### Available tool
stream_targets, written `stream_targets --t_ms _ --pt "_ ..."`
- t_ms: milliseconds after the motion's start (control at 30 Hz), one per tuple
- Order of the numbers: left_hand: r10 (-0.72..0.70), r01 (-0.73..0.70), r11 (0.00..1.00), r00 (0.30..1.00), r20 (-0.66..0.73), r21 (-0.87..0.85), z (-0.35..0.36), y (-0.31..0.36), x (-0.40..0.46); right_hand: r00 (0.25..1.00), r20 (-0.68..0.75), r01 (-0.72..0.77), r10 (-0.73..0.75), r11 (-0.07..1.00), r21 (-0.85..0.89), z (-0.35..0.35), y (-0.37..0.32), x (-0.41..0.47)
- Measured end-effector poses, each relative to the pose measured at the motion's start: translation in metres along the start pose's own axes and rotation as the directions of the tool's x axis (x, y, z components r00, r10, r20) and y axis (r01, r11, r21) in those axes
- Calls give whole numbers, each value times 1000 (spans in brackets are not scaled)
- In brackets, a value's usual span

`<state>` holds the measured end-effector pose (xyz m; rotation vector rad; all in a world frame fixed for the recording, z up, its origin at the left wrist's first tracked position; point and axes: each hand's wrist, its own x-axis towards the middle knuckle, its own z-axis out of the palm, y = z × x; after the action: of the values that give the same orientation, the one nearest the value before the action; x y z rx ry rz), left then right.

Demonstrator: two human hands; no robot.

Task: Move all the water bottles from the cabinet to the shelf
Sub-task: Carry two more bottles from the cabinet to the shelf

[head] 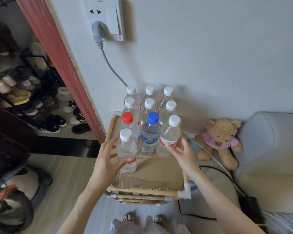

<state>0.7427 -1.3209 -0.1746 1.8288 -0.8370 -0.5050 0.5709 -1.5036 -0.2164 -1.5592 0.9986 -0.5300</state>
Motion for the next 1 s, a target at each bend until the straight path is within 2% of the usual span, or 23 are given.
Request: stream_targets --t_ms 200,300,467,767,1000 --pt "-276 276 961 961 5 -19 31 -48 -20 998 -26 -50 49 998 -27 20 13 0" --pt "-333 332 943 942 -34 -37 43 -52 -20 994 -59 -101 95 988 -119 25 21 4" --pt "-425 421 904 904 -56 -72 51 -61 -14 987 -81 -142 136 987 -75 30 26 7" --pt "-446 440 894 891 -87 -80 61 -72 -8 982 -69 -176 175 984 -13 34 27 10" --pt "-432 431 902 899 -72 -32 60 -70 -6 980 -69 -188 186 982 -31 34 29 11"
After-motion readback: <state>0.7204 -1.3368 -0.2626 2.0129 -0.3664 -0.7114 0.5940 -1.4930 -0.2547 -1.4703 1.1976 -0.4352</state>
